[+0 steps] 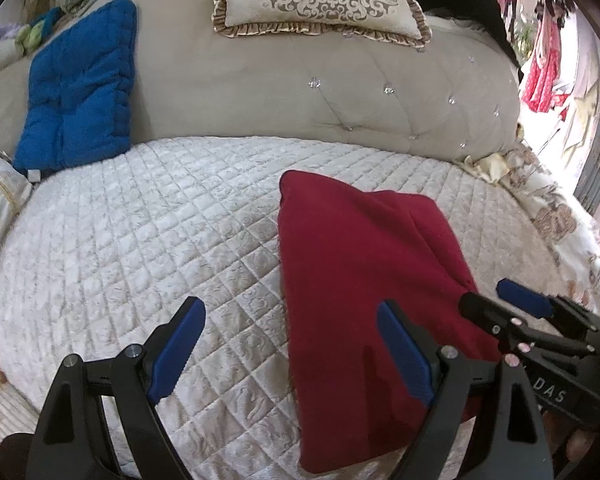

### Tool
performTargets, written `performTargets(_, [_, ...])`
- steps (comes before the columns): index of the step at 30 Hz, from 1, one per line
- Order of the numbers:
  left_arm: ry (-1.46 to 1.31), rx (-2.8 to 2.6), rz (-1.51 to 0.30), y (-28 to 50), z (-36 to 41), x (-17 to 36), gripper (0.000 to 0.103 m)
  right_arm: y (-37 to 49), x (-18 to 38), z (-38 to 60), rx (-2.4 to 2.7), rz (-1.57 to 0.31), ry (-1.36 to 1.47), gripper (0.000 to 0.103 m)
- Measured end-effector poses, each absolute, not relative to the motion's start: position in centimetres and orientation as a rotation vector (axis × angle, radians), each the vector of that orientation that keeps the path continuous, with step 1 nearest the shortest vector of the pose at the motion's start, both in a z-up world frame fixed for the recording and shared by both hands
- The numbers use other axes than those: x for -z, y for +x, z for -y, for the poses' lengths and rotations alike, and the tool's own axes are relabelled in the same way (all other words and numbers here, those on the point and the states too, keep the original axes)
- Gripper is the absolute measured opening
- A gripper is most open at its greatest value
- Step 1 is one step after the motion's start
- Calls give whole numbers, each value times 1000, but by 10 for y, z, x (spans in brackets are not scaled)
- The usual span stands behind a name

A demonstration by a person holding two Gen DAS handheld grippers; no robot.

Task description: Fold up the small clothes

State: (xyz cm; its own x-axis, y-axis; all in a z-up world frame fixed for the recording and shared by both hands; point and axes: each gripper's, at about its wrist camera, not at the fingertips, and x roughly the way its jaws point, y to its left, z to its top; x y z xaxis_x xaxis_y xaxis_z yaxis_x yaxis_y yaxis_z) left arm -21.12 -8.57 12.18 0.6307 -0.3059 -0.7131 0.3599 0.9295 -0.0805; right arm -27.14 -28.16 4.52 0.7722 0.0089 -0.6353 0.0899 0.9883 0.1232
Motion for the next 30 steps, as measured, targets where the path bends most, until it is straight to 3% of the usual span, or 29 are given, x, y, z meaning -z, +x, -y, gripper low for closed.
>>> performTargets(30, [84, 288, -785, -193, 77, -123, 91, -267, -53, 320, 167, -682, 164, 40])
